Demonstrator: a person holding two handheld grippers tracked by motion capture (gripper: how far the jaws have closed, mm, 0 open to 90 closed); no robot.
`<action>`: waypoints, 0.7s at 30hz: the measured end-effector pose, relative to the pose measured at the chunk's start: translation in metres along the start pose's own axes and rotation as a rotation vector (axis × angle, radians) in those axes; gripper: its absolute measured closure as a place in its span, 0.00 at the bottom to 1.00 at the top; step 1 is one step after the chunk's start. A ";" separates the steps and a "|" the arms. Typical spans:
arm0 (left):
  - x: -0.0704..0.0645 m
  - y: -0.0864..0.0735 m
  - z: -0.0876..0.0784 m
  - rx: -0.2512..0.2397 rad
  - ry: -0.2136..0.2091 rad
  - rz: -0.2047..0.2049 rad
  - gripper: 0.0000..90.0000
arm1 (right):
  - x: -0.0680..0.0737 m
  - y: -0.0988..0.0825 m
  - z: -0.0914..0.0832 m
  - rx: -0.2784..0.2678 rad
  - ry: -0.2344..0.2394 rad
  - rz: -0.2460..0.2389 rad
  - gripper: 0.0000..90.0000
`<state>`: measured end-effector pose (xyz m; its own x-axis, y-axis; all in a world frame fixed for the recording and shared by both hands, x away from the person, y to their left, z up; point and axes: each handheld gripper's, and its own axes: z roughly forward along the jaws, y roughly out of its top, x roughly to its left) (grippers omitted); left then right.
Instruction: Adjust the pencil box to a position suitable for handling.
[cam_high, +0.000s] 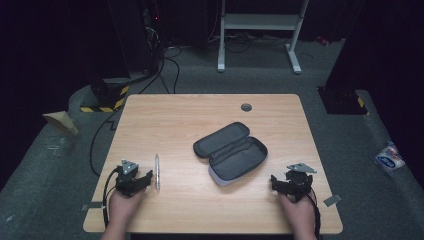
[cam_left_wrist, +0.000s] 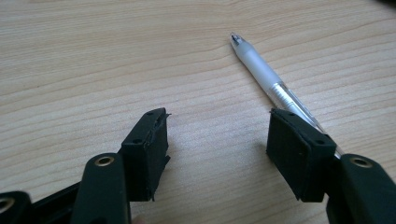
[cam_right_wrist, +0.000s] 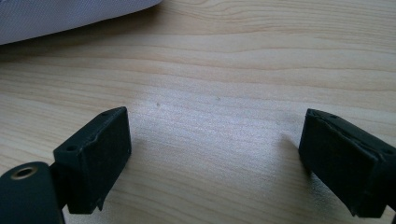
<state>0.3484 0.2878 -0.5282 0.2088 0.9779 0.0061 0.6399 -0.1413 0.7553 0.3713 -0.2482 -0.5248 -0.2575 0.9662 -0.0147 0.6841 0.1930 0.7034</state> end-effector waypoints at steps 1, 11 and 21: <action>0.000 0.000 0.000 0.000 -0.001 -0.001 0.43 | 0.000 0.000 0.000 0.001 0.000 0.001 0.10; -0.001 0.000 0.001 -0.002 -0.005 0.002 0.42 | 0.000 0.001 0.000 0.001 -0.002 0.009 0.11; -0.001 0.001 0.002 0.001 -0.009 0.010 0.41 | 0.000 0.001 0.000 -0.004 -0.002 -0.001 0.13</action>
<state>0.3503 0.2868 -0.5282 0.2219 0.9750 0.0074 0.6384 -0.1510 0.7548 0.3723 -0.2481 -0.5244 -0.2569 0.9663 -0.0170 0.6810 0.1935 0.7062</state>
